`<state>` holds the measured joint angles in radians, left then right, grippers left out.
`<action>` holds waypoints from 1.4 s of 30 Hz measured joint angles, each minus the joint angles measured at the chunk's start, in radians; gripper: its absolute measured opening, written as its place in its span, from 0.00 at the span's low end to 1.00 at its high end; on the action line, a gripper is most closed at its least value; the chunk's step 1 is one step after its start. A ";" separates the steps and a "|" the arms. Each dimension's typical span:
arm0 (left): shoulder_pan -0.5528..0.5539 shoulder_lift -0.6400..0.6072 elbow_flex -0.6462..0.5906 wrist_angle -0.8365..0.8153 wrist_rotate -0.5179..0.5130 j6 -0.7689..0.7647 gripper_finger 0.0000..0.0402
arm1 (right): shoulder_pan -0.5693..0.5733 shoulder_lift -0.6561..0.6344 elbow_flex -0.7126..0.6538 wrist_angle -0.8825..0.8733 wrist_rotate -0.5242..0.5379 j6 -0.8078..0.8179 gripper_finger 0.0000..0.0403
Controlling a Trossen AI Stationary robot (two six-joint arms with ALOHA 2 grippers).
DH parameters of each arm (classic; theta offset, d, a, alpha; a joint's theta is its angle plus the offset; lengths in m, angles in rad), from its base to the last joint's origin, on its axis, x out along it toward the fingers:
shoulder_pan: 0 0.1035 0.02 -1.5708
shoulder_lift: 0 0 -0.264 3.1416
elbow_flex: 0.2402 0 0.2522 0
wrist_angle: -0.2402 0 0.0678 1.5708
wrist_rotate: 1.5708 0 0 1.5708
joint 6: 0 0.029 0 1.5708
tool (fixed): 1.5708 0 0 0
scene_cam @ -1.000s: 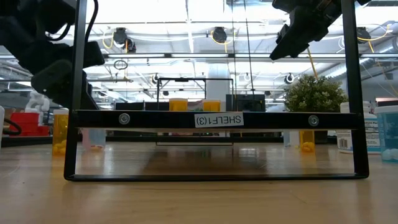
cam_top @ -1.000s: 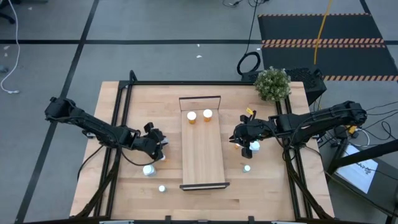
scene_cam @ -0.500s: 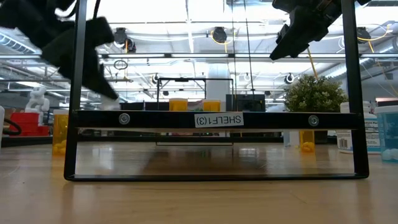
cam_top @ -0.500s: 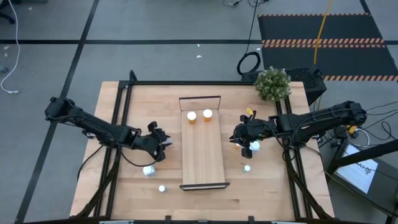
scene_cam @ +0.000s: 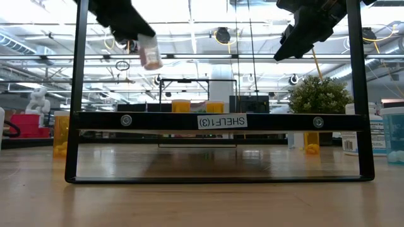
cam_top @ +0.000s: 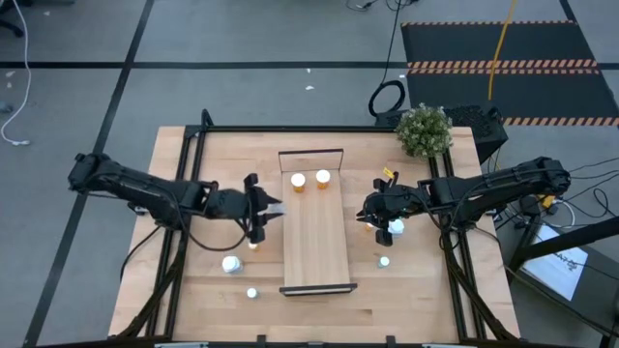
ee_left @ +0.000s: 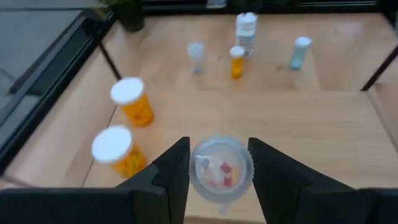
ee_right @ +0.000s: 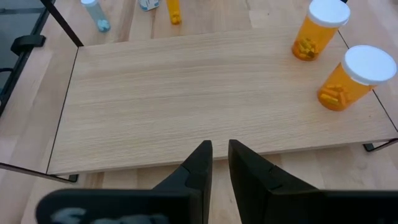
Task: Pick and place medicine bottles onto shelf by color
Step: Put the left transparent medicine bottle on the shelf
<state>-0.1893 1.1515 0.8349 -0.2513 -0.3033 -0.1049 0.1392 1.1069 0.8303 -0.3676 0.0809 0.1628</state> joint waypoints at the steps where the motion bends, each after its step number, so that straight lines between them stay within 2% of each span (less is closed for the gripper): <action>1: 0.009 0.000 0.011 -0.006 0.023 0.022 0.37 | 0.000 0.000 0.000 0.000 0.000 0.000 0.11; 16: 0.193 0.021 0.042 0.057 0.343 0.279 0.38 | 0.000 0.000 0.000 0.006 0.000 -0.011 0.11; 22: 0.240 0.111 0.045 0.131 0.428 0.357 0.38 | 0.000 0.000 0.001 0.022 0.000 -0.019 0.11; 31: 0.278 0.290 0.147 0.064 0.443 0.438 0.38 | 0.000 0.000 0.001 0.026 0.000 -0.019 0.11; 42: 0.288 0.350 0.164 0.007 0.475 0.508 0.38 | 0.000 0.000 0.001 0.027 0.000 -0.019 0.11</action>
<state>0.0982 1.5014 0.9985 -0.2443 0.1716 0.4029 0.1393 1.1072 0.8310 -0.3407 0.0811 0.1437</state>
